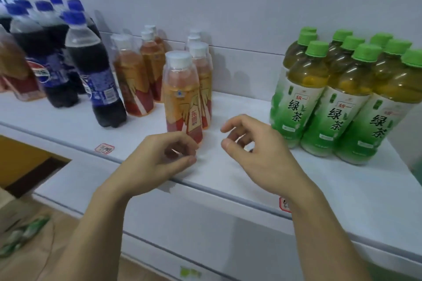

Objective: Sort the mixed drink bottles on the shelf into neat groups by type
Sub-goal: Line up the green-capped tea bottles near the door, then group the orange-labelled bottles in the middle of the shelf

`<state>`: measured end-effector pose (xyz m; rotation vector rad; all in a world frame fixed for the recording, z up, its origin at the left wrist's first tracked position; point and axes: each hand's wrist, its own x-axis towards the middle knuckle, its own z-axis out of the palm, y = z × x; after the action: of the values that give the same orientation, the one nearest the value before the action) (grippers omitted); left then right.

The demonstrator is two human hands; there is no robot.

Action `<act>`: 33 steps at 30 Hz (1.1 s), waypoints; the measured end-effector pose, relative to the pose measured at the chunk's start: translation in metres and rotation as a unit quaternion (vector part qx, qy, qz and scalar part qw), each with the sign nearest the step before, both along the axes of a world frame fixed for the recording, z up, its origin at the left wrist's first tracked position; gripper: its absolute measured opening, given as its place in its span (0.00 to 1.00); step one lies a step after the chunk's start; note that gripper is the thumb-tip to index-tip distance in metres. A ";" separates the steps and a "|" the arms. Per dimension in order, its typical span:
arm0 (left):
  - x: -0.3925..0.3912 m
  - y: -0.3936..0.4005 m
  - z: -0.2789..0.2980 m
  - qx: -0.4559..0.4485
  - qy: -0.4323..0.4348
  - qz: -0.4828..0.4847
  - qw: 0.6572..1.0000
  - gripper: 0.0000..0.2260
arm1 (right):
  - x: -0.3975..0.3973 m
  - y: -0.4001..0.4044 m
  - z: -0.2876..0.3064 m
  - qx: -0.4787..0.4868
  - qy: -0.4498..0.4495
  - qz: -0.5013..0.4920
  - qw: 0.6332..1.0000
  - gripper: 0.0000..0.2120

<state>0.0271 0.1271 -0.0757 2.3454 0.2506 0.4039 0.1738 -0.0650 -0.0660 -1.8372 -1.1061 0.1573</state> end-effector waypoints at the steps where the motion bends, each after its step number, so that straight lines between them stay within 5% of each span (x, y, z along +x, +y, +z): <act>1: -0.002 0.003 0.000 -0.003 -0.004 0.007 1.000 0.05 | -0.005 0.016 0.000 0.004 0.005 -0.007 1.000 0.09; 6: -0.002 0.032 0.001 0.076 -0.008 0.081 0.994 0.06 | -0.016 0.068 0.010 0.005 0.017 -0.066 0.998 0.26; 15: -0.029 0.098 -0.021 0.132 -0.028 0.262 0.956 0.03 | -0.032 0.126 -0.001 -0.039 0.002 -0.089 0.995 0.32; 26: -0.040 0.123 -0.023 0.227 -0.045 0.068 0.971 0.02 | -0.055 0.193 -0.005 -0.008 0.022 -0.169 0.985 0.32; 29: -0.039 0.127 -0.020 0.217 -0.050 -0.016 0.975 0.03 | -0.059 0.179 0.001 0.030 0.058 -0.167 0.984 0.24; 33: -0.027 0.127 -0.013 0.209 -0.062 -0.105 0.970 0.03 | -0.050 0.152 0.025 0.210 -0.061 -0.276 0.936 0.06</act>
<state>-0.0004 0.2545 -0.0889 2.7098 -0.1595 0.5369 0.1242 0.0873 -0.0412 -1.7027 -0.6006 -0.4935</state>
